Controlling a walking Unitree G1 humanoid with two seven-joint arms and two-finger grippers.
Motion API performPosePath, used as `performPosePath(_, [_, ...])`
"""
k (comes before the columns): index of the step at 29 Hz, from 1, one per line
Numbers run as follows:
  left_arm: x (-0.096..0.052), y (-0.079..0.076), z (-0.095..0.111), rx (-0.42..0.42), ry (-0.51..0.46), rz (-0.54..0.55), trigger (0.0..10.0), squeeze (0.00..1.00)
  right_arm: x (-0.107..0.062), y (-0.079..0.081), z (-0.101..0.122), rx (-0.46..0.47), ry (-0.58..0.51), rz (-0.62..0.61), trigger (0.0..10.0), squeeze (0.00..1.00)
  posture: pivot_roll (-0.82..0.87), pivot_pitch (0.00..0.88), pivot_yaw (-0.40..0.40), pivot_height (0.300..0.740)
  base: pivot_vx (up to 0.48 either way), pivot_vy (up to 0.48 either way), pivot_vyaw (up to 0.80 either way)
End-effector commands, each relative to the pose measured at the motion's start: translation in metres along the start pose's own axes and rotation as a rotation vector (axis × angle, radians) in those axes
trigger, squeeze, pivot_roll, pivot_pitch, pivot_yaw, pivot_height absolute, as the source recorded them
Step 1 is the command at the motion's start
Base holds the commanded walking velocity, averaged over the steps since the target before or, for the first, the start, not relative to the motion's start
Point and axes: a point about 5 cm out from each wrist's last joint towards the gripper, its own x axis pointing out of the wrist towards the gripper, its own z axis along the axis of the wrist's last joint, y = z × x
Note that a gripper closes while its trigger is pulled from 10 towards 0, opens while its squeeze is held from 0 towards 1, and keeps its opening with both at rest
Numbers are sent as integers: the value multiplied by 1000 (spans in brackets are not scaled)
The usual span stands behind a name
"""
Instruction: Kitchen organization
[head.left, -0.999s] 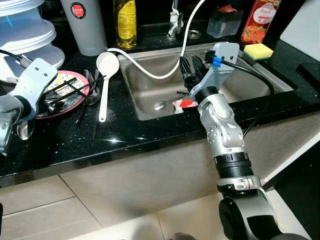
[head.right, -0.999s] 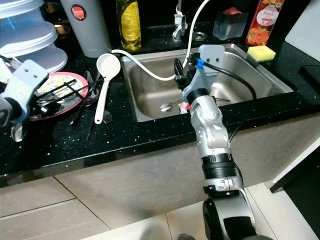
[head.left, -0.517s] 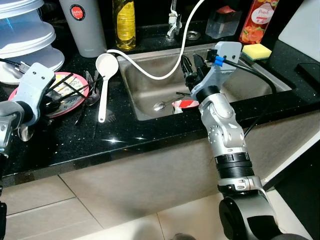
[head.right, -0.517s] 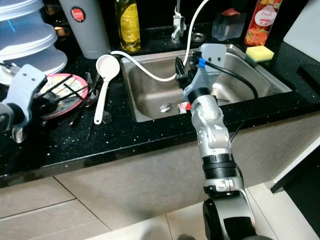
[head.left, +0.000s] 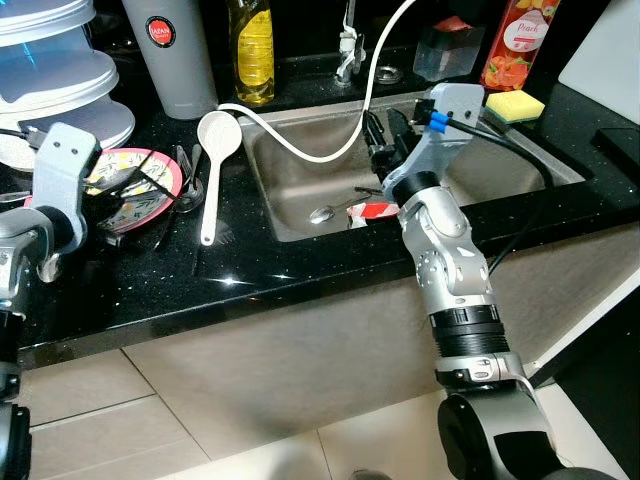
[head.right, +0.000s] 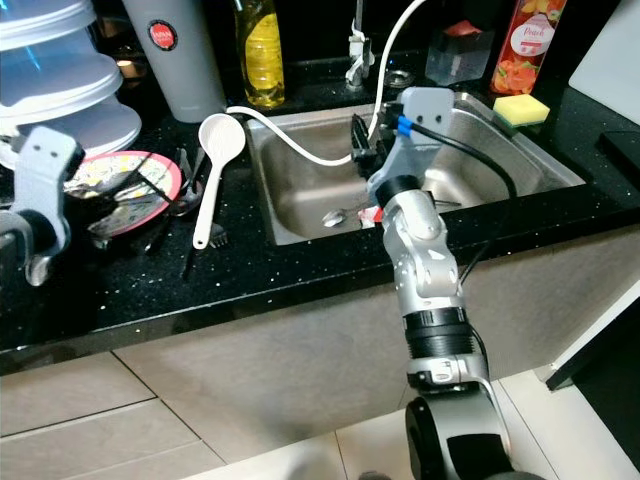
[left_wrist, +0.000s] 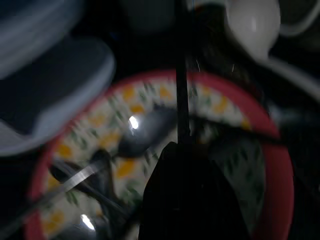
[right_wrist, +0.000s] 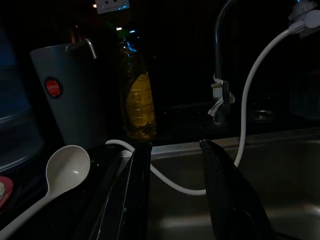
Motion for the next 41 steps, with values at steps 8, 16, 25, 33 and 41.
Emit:
performPosePath(8, [-13, -26, 57, -11, -319, -80, 10000, 0, 1, 7, 7, 79, -17, 56, 10000, 0, -25, 0, 13, 740, 0, 0, 0])
performPosePath(16, [-41, -95, 48, 95, -443, -520, 10000, 0, -14, 37, 44, 478, -92, 458, 10000, 0, -41, 0, 9, 740, 0, 0, 0])
performPosePath(25, [-51, -129, 56, 0, -536, -630, 10000, 0, -29, 59, 55, 653, -66, 713, 10000, 0, -42, 0, 1, 740, 0, 0, 0])
performPosePath(33, [-57, -139, 59, -18, -565, -671, 10000, 0, -30, 59, 54, 711, -32, 717, 10000, 0, -36, 0, -7, 740, 0, 0, 0])
performPosePath(41, [-60, -146, 57, -32, -553, -696, 10000, 0, -33, 58, 52, 718, -2, 720, 10000, 0, -36, 0, -3, 740, 0, 0, 0])
